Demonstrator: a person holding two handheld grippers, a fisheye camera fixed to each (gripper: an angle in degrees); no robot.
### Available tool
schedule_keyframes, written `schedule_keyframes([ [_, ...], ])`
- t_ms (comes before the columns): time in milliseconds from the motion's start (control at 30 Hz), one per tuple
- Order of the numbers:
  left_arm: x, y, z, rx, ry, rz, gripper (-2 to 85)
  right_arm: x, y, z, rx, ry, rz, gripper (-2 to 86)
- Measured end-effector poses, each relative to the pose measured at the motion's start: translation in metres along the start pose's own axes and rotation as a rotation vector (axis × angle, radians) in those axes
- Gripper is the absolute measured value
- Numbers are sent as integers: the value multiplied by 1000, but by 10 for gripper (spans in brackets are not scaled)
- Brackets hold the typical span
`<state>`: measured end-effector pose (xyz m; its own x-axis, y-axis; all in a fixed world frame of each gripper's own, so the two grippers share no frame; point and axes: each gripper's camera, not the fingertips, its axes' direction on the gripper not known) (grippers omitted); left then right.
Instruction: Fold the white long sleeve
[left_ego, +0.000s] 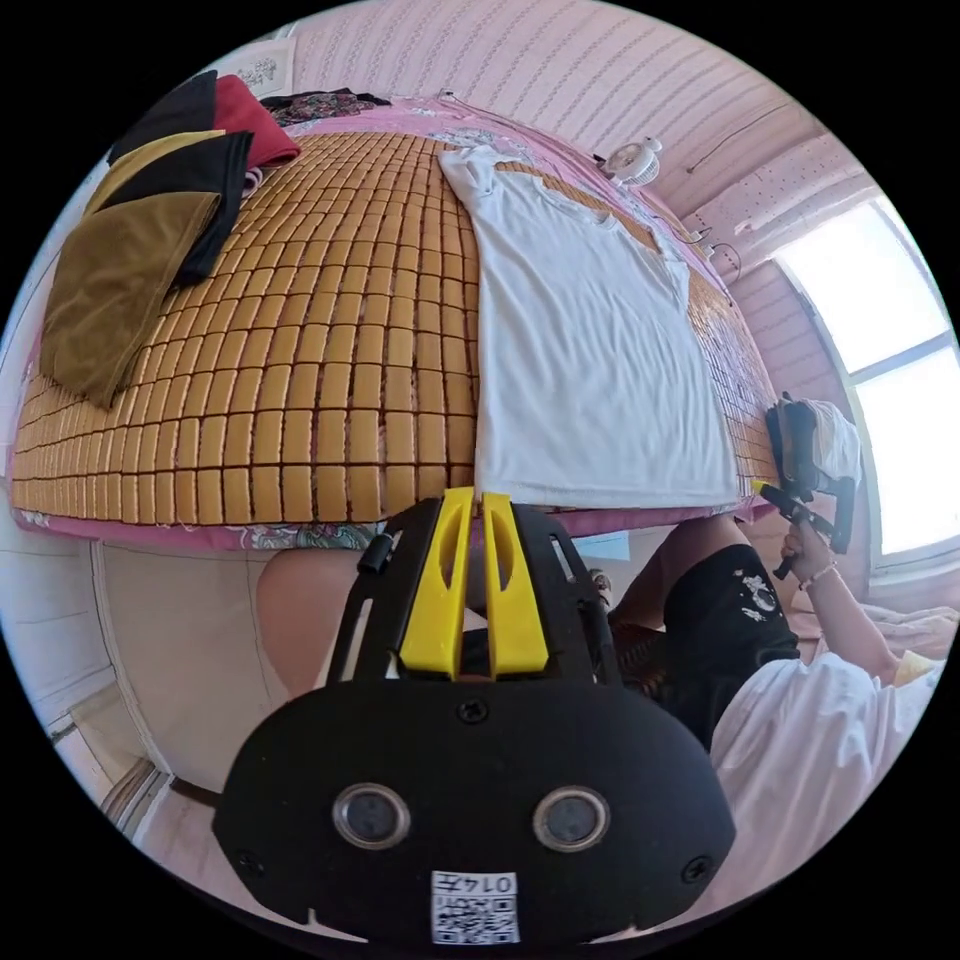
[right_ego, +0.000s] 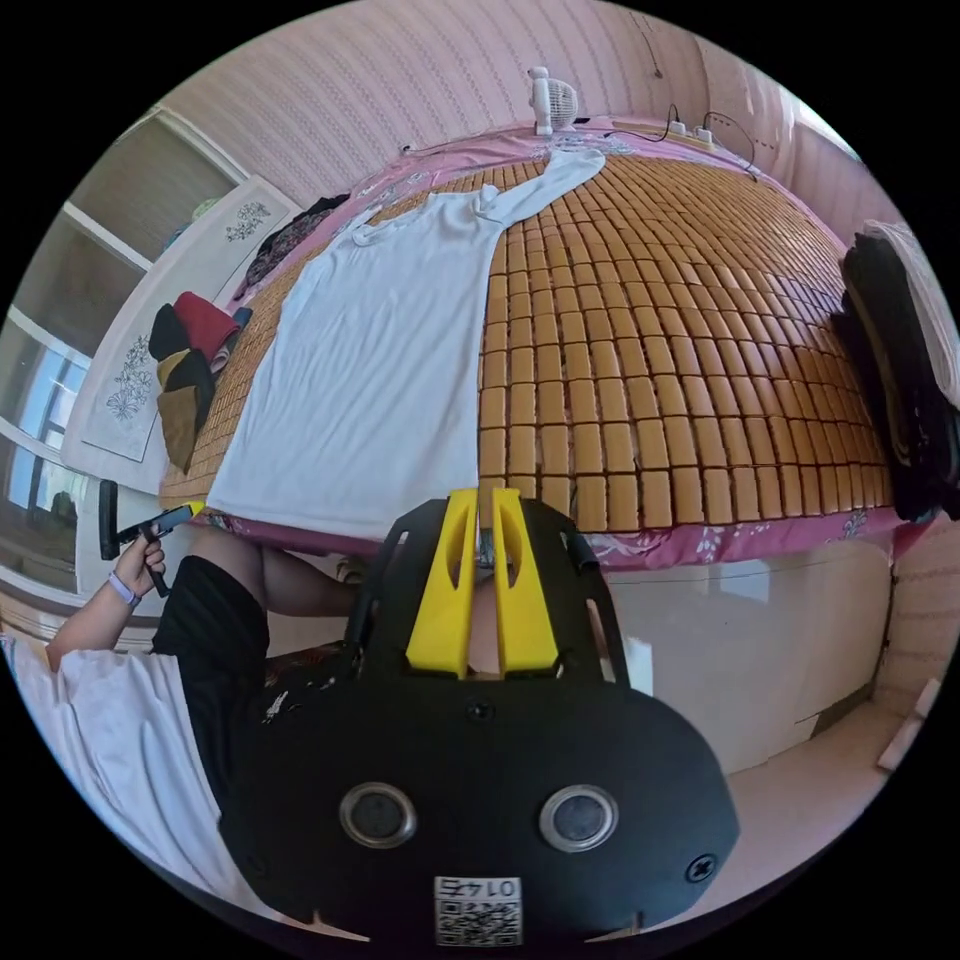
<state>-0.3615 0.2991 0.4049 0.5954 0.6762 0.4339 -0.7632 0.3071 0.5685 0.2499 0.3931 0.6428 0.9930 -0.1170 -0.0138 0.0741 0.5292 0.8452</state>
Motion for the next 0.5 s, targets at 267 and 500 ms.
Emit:
schedule_keyframes([
  [267, 0, -30, 7, 94, -42, -51, 75, -33, -33, 32, -41, 56, -22, 100],
  [500, 9, -56, 42, -83, -123, -64, 34, -63, -48, 54, -101, 200, -69, 19],
])
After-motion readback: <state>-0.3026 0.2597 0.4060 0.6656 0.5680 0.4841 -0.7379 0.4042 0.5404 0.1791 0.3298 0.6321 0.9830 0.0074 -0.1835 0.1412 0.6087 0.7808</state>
